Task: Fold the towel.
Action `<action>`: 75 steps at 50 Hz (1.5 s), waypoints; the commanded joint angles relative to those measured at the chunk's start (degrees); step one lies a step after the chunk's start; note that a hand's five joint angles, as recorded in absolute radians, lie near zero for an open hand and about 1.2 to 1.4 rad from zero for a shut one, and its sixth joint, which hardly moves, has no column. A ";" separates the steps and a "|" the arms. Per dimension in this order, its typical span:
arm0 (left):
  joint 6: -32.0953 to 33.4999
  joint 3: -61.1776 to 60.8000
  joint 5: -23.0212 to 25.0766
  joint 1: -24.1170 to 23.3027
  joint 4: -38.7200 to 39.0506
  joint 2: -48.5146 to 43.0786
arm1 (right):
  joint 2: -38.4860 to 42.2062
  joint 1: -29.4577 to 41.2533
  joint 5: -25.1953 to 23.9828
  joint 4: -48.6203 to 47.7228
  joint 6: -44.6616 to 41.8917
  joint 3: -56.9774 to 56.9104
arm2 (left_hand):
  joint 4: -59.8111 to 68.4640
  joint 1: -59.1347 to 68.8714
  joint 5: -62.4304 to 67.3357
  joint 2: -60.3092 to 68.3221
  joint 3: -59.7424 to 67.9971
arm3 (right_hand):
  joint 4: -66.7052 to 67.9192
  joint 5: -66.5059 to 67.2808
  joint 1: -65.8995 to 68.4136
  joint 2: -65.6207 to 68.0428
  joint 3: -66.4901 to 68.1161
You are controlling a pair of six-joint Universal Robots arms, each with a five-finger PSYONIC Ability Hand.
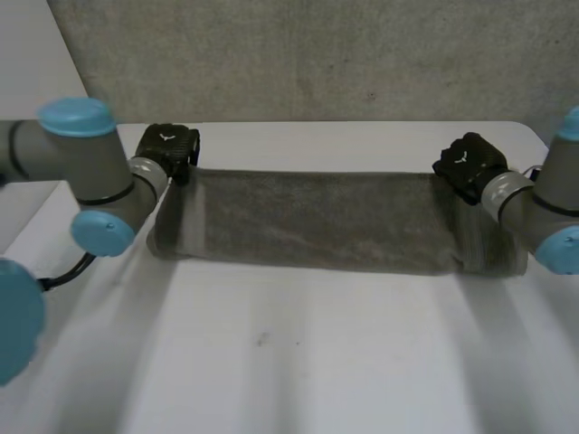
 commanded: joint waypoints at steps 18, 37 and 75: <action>5.15 24.22 -2.04 -1.36 -4.22 -16.90 | 13.19 1.38 0.51 -3.06 1.85 -15.20 | -59.88 -58.03 -59.05 -59.78 -59.76 | -66.84 -68.03 -66.91 -66.11 -66.22; -0.37 16.42 -2.30 -1.28 -8.16 -2.32 | -4.99 0.51 5.53 6.50 25.76 -12.04 | -59.88 -58.03 -59.05 -59.78 -59.76 | -66.84 -68.03 -66.91 -66.11 -66.22; -5.39 -38.80 2.53 0.57 7.21 29.08 | -6.76 -10.39 2.80 4.42 30.07 20.22 | -59.88 -58.03 -59.05 -59.78 -59.76 | -27.73 -28.92 -27.80 -27.00 -27.12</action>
